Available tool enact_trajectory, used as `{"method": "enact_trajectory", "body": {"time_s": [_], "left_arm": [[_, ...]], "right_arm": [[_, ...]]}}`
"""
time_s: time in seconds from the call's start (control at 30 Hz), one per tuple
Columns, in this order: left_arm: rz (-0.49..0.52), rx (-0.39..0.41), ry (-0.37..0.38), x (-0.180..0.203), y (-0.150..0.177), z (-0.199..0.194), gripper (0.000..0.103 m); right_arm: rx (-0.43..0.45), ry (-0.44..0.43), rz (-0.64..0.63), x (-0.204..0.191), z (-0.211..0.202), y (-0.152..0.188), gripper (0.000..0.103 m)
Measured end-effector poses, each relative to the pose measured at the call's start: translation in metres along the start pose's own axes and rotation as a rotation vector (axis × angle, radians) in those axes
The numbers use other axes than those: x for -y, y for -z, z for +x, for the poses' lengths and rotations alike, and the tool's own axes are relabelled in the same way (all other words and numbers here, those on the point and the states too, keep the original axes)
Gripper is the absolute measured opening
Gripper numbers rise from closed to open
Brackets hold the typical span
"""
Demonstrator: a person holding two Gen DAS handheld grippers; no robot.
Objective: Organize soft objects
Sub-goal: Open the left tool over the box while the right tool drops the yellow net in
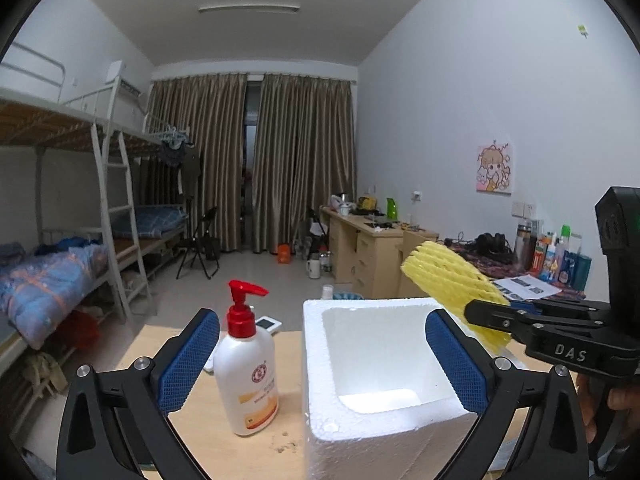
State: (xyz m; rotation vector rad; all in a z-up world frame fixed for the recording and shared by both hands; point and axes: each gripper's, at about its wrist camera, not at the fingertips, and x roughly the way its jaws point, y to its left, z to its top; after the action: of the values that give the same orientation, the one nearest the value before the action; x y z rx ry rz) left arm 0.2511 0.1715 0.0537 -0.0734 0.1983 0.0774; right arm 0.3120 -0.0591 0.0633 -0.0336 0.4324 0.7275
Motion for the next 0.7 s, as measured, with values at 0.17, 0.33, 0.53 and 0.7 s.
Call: {"method": "enact_trajectory", "body": {"time_s": [0.17,0.33,0.53,0.7], "left_arm": [[-0.029,-0.009,0.006,-0.005,0.003,-0.001,0.103],[-0.015,0.011,0.005,-0.002,0.002,-0.006,0.103],[-0.01,0.003,0.017,0.003,0.005,-0.006,0.103],[-0.007,-0.007,0.017,0.003,0.007,-0.004,0.103]], "right_arm": [[-0.031,0.003,-0.016,-0.004,0.015,0.002,0.021],[-0.049,0.013,-0.017,-0.003,0.023,0.005,0.021],[-0.053,0.021,-0.013,-0.005,0.025,0.005,0.039],[-0.033,0.007,-0.004,-0.003,0.021,0.004,0.058]]}}
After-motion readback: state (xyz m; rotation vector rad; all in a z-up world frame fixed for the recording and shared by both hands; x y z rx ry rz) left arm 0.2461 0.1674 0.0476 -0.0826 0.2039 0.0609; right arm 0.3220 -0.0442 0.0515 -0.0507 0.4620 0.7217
